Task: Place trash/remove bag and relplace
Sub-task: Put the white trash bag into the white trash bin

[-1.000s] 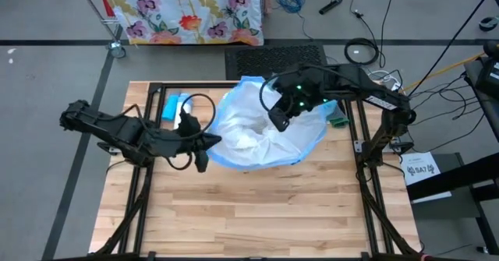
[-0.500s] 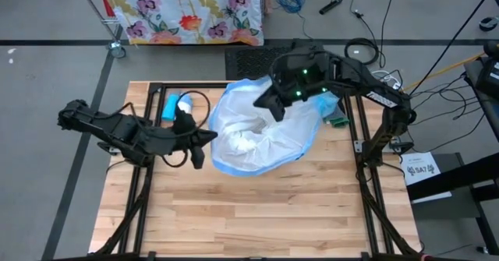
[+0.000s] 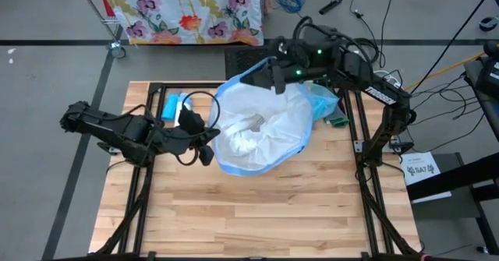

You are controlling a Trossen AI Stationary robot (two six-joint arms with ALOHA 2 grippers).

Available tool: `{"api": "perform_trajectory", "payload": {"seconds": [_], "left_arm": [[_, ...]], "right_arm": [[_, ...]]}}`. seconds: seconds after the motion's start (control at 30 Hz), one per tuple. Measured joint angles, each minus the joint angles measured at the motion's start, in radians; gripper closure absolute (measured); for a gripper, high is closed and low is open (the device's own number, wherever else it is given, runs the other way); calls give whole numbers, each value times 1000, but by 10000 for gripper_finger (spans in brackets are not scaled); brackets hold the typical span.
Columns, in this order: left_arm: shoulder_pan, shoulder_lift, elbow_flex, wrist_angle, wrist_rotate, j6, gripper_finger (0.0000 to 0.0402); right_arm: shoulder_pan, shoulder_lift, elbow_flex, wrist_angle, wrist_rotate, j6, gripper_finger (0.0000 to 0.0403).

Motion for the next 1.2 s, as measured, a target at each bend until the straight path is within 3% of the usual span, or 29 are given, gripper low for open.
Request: {"api": "perform_trajectory", "payload": {"seconds": [0.17,0.33,0.43,0.7,0.8,1.07,1.2], "left_arm": [[-1,0,0,-9,0,0,394],[0,0,0,-10,0,0,394],[-1,0,0,-9,0,0,394],[-2,0,0,-11,27,-27,394],[-2,0,0,-37,17,-28,394],[51,13,-8,-63,-49,-28,394],[104,13,-7,-75,-75,-17,394]], "right_arm": [[-10,2,0,131,42,58,403],[-53,2,0,121,283,-23,403],[-85,2,0,32,375,-83,403],[-108,-33,-2,-223,365,-438,403],[-117,-65,1,-279,292,-542,403],[-187,-112,1,-654,181,-622,403],[-175,-83,0,-804,246,-640,403]]}}
